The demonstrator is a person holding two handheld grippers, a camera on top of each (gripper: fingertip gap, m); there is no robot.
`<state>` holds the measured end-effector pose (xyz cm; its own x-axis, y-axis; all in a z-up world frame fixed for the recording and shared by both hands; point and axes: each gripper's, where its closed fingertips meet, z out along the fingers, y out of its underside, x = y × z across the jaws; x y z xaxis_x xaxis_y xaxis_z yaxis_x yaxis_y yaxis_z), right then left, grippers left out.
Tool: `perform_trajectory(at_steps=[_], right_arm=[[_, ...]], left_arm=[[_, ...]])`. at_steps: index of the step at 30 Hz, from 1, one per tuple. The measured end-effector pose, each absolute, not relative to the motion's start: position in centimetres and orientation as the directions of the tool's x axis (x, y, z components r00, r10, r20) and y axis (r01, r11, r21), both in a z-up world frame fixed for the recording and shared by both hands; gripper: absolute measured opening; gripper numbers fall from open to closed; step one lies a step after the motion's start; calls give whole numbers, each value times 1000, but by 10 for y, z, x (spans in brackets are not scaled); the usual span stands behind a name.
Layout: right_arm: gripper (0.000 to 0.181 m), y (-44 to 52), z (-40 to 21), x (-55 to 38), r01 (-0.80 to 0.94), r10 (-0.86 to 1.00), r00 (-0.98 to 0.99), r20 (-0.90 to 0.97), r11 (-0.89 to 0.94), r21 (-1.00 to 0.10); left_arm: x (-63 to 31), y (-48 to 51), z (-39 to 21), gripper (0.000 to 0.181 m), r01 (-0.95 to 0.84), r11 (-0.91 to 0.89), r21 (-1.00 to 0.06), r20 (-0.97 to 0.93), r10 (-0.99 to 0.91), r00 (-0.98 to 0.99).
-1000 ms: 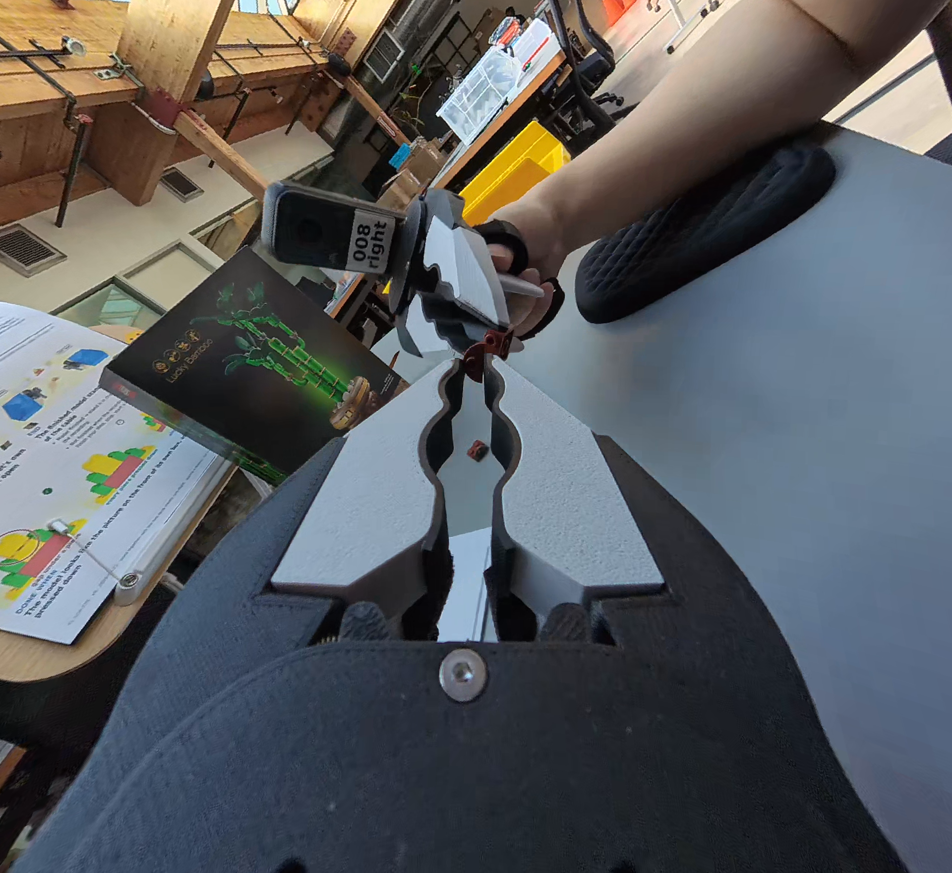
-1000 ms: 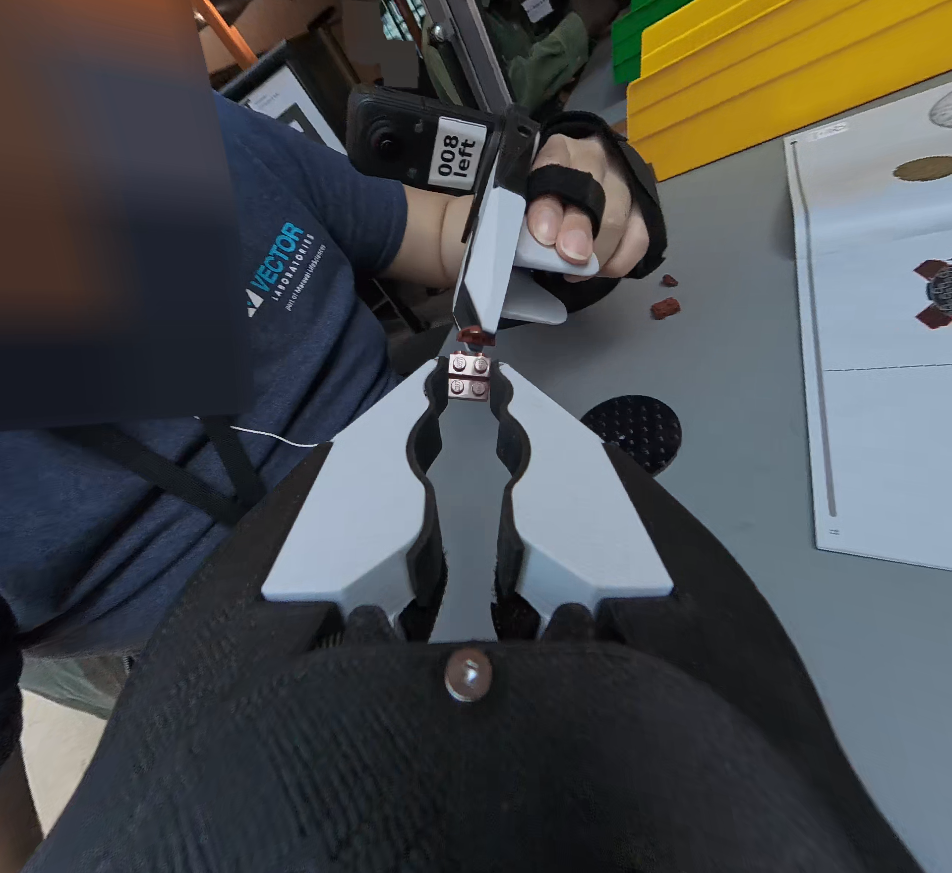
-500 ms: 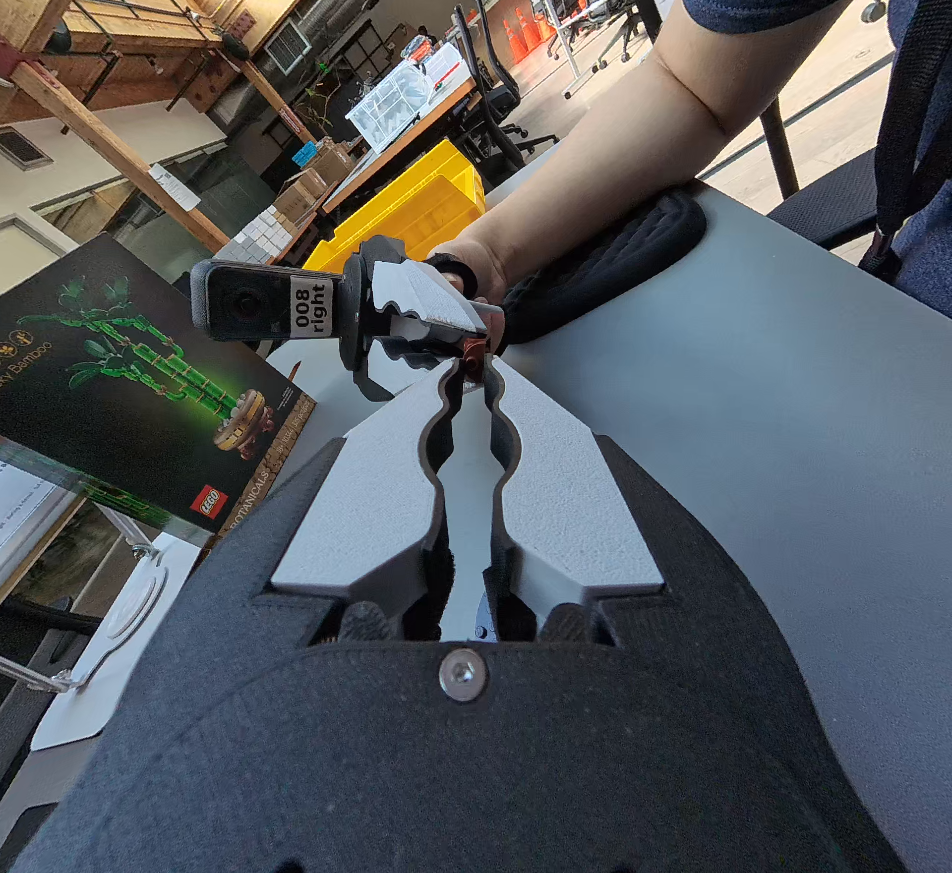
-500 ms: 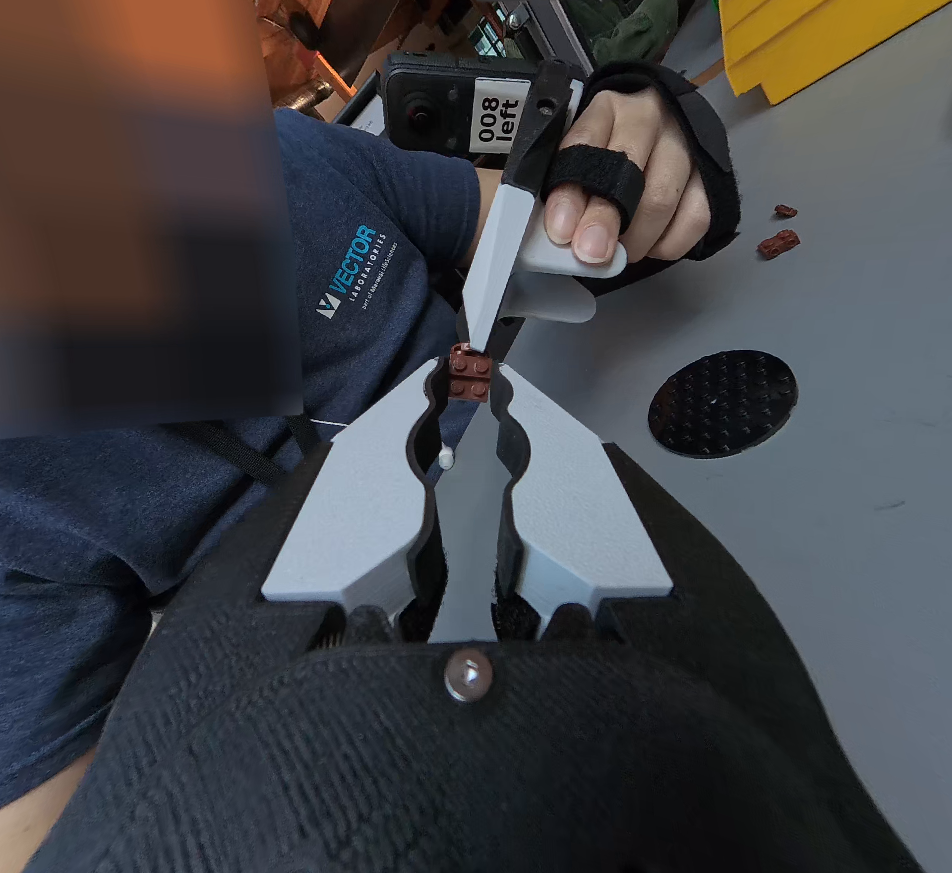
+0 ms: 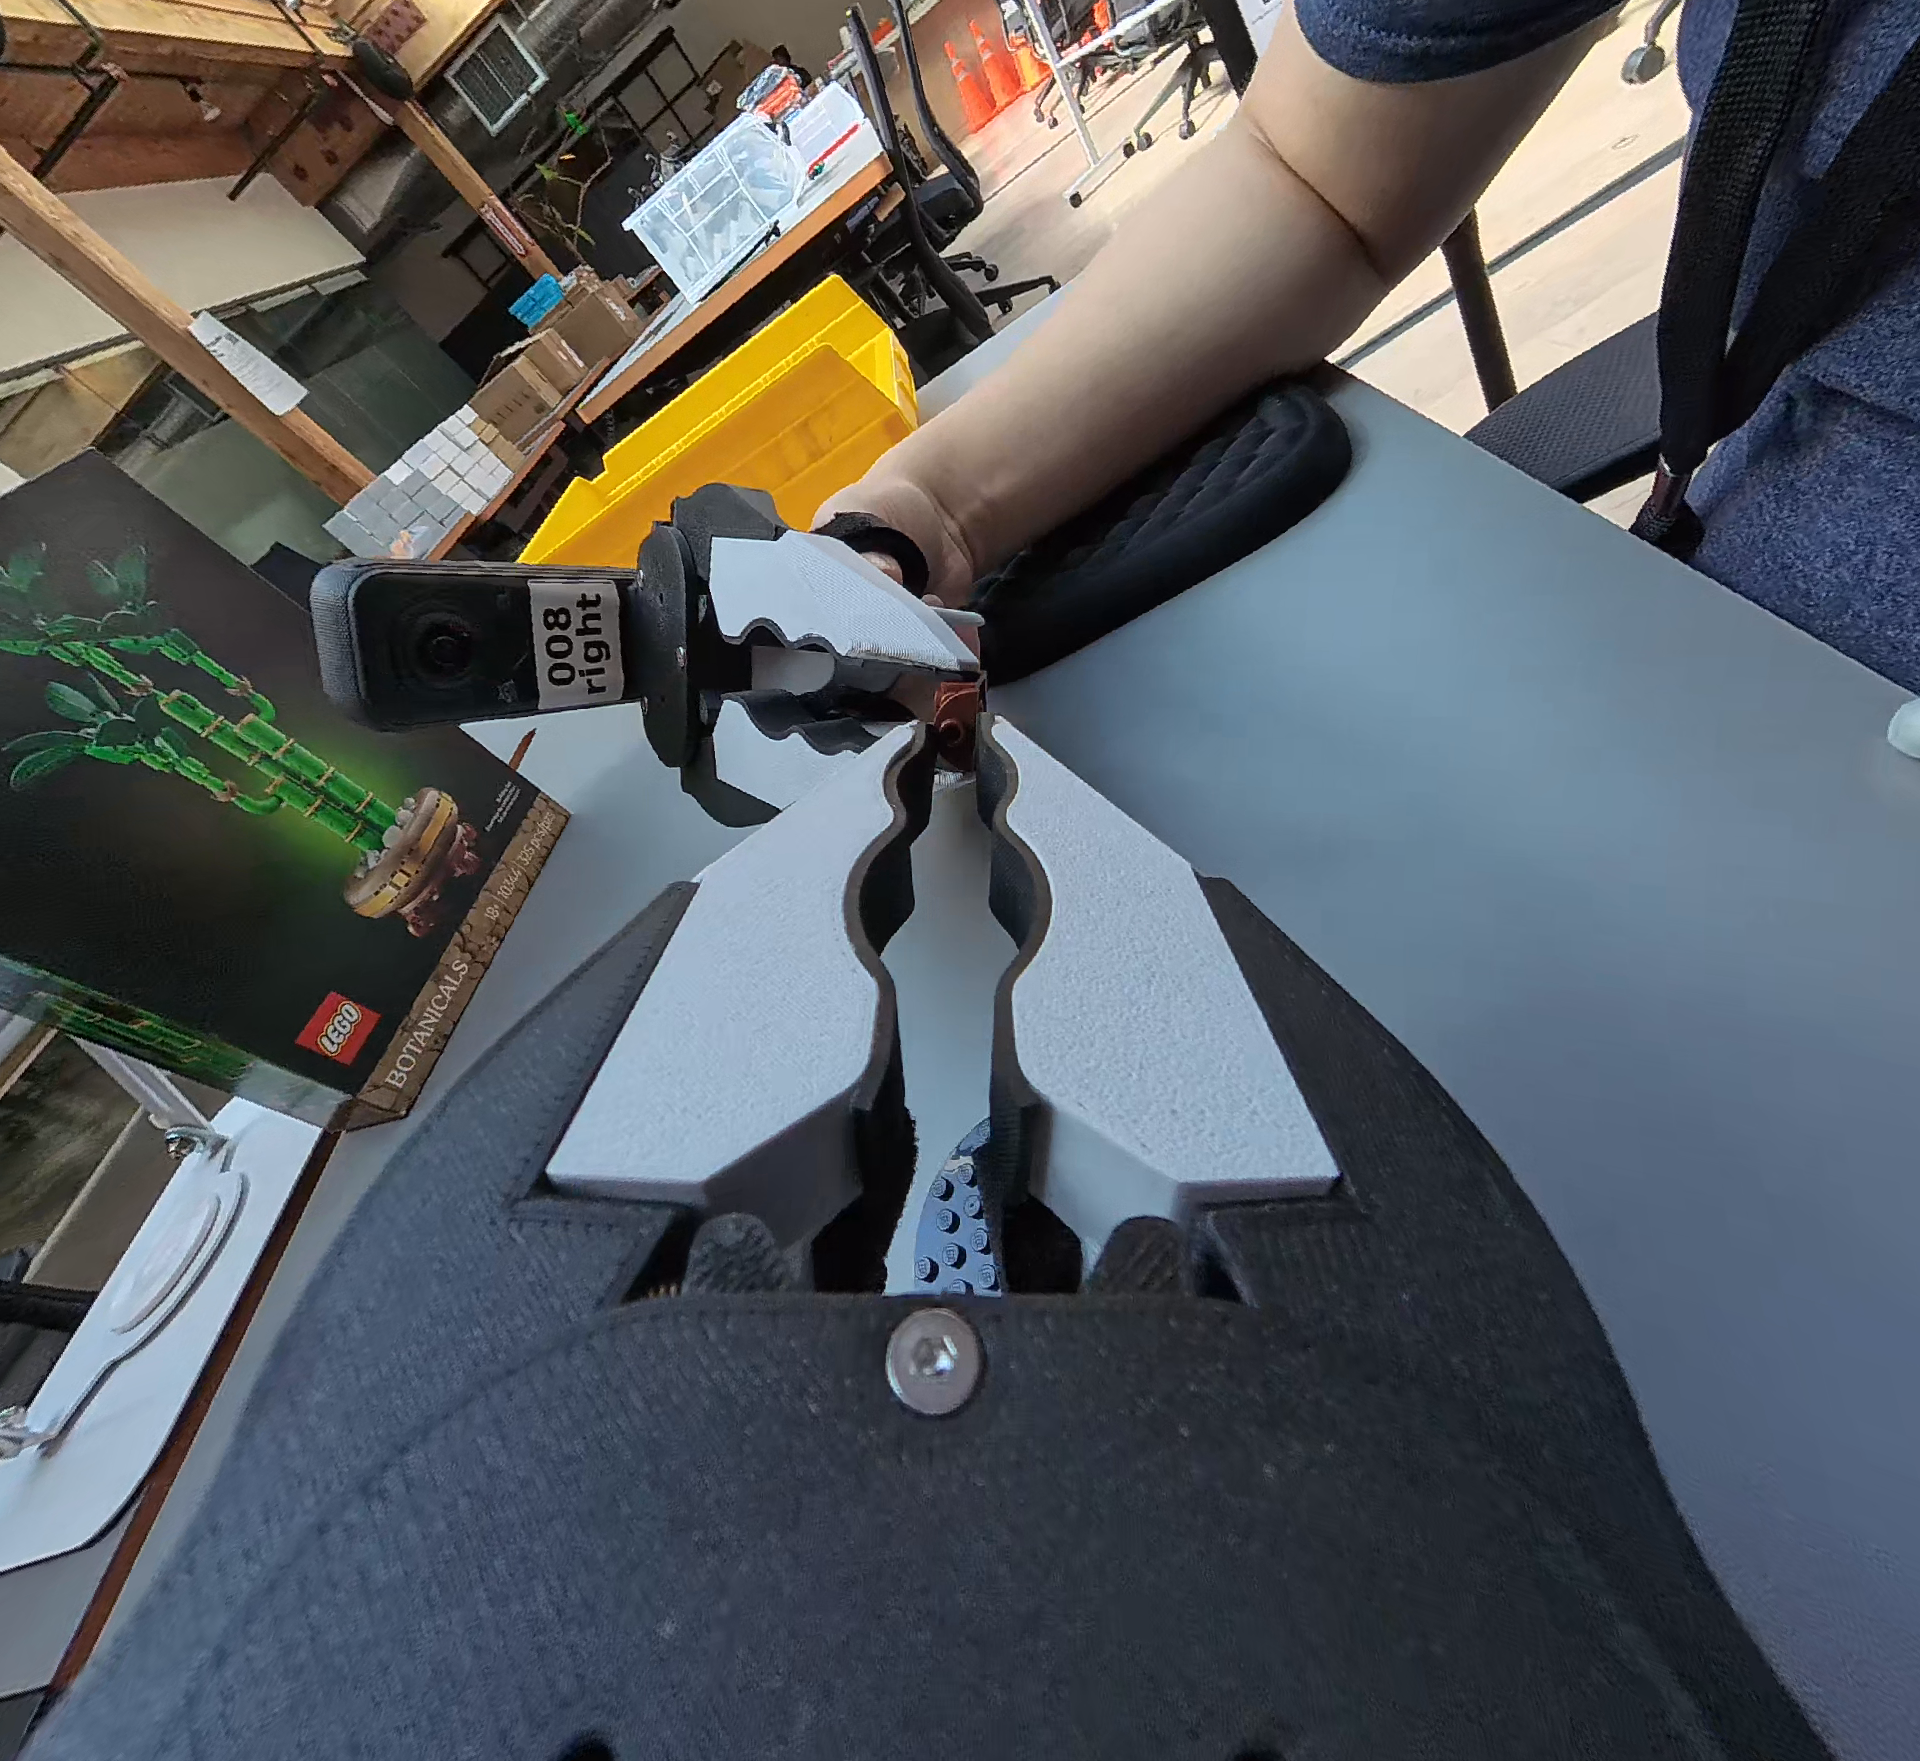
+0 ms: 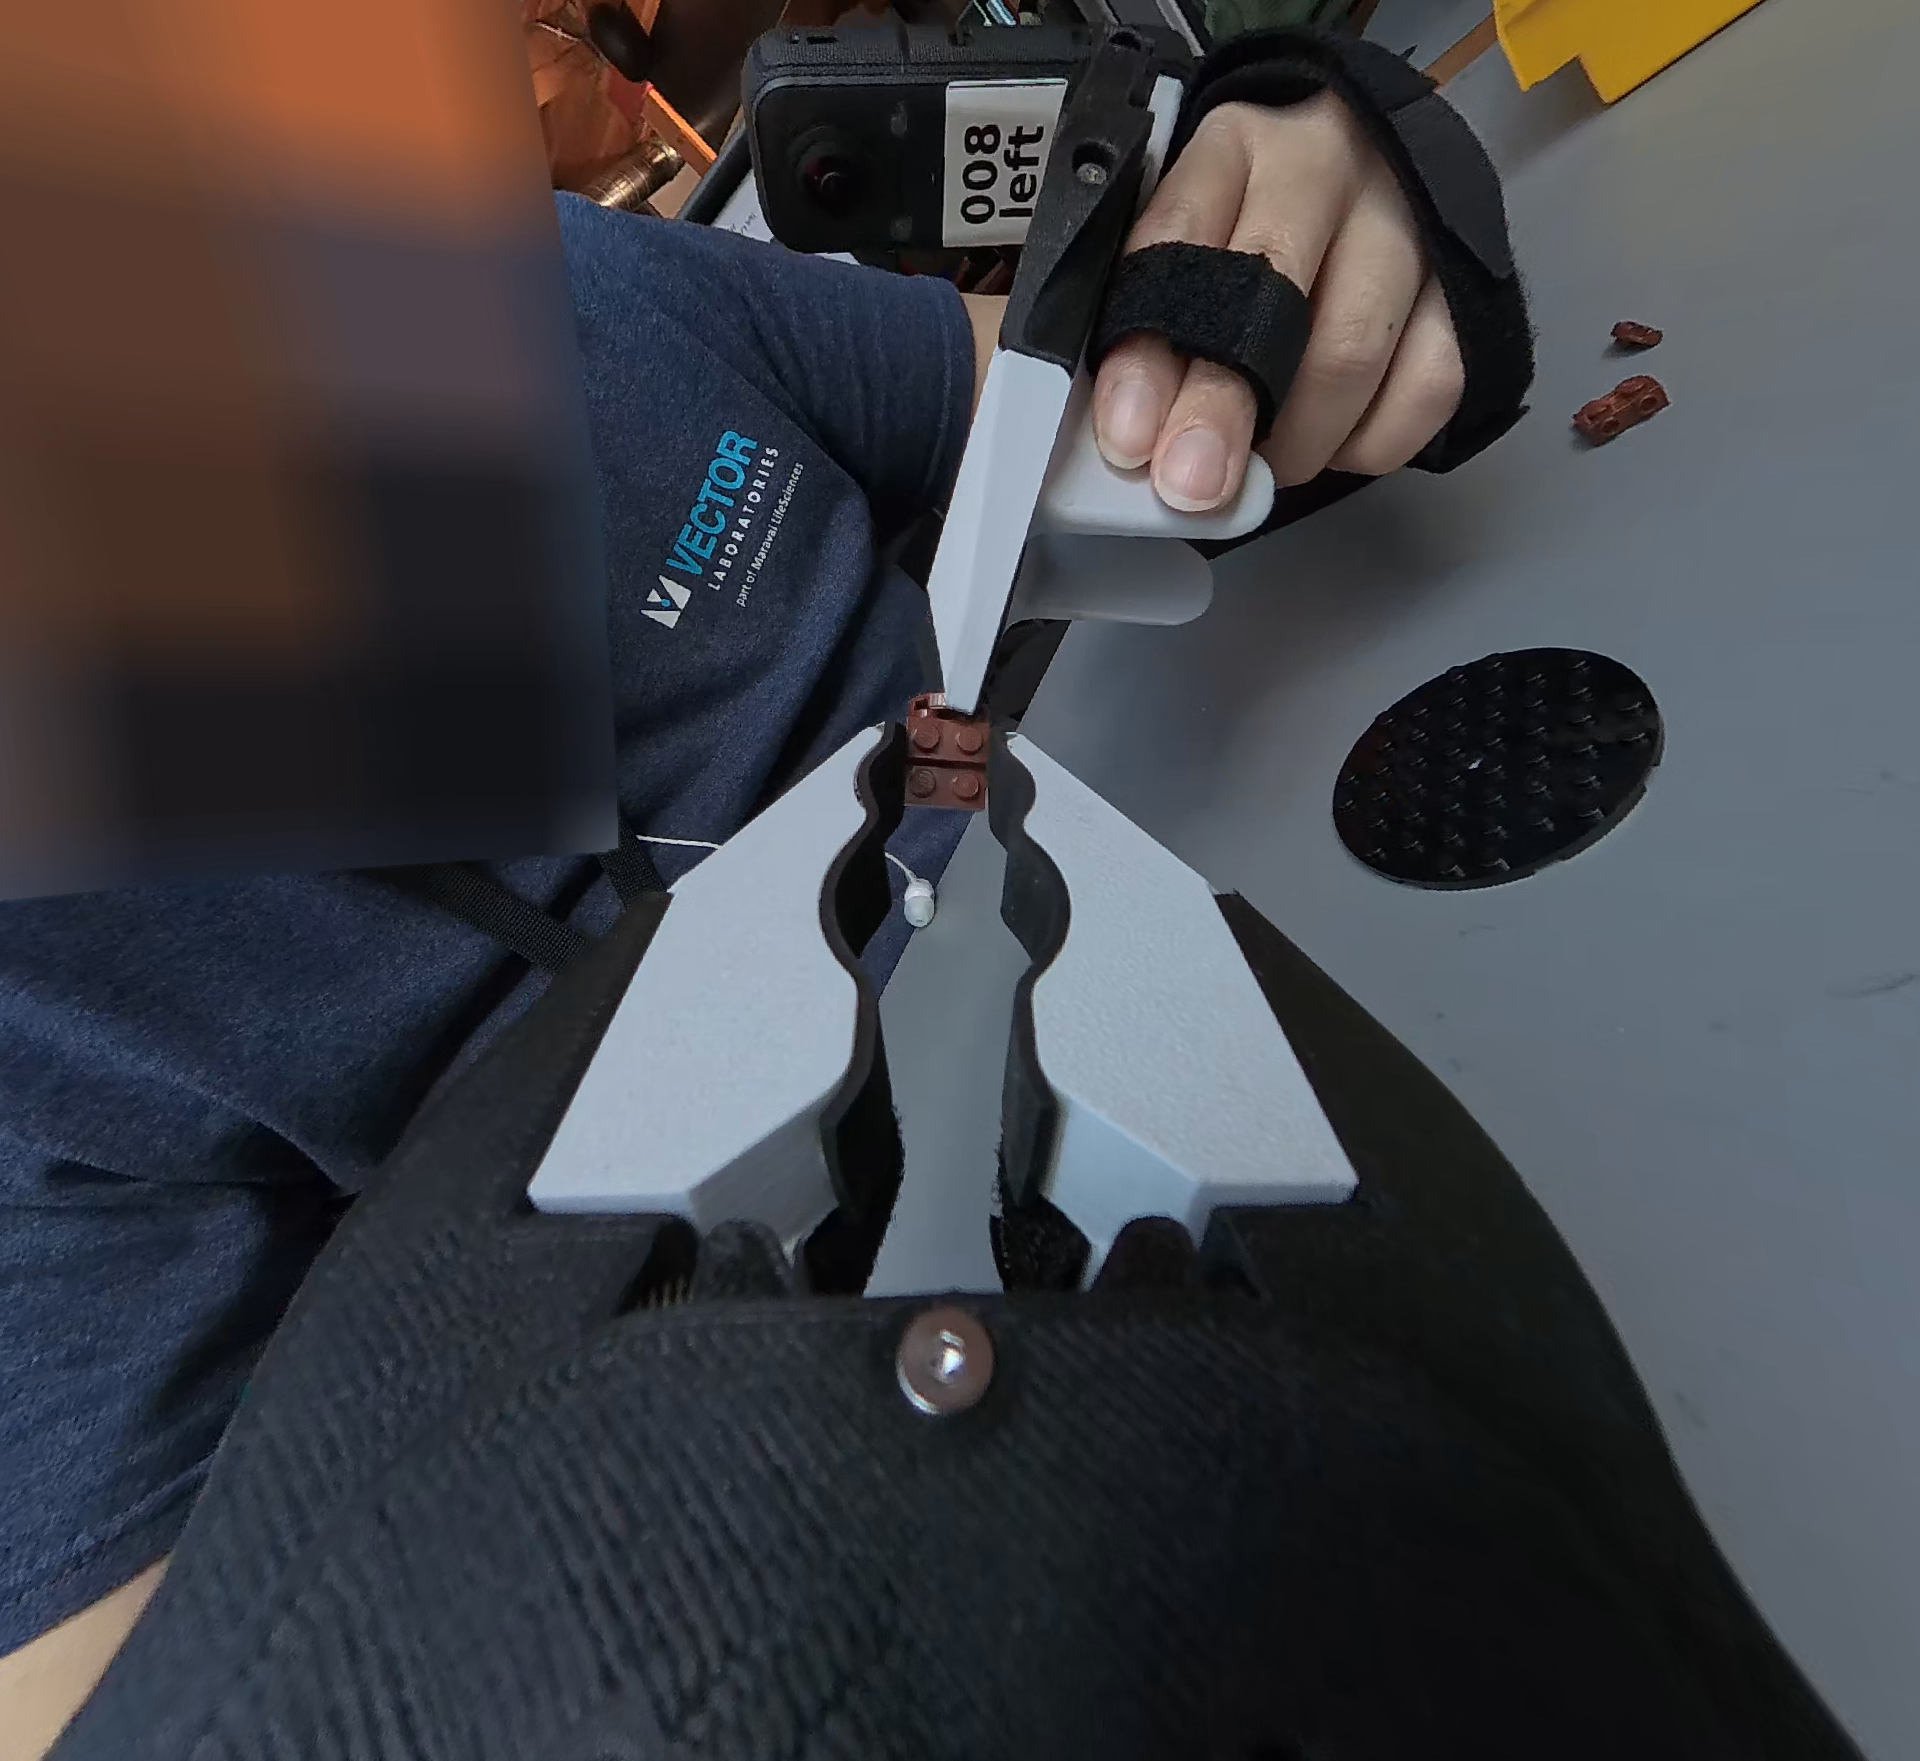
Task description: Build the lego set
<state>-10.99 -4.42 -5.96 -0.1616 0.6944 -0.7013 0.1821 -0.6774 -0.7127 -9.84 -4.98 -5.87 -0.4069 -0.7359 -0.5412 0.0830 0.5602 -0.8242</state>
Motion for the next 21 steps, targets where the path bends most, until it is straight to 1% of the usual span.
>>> perform_trajectory(at_steps=[4, 9, 15, 19, 21], right_arm=[[15, -44, -61, -111, 184, 699, -152, -699, -675, -715], [14, -43, -66, -113, 195, 698, -128, -704, -679, -708], [14, -48, -69, -116, 219, 659, -144, -738, -706, -673], [14, -49, -63, -117, 198, 578, -206, -789, -765, -612], [14, -52, -62, -119, 210, 576, -221, -787, -760, -615]], left_arm=[[-99, -49, -60, 6, 81, 599, -797, -576, -713, -400], [-100, -49, -66, 6, 38, 603, -797, -560, -712, -424], [-102, -53, -70, 6, -1, 592, -806, -521, -710, -474], [-104, -55, -65, 5, 3, 579, -816, -507, -711, -487], [-106, -57, -64, 5, 5, 564, -826, -491, -713, -501]])
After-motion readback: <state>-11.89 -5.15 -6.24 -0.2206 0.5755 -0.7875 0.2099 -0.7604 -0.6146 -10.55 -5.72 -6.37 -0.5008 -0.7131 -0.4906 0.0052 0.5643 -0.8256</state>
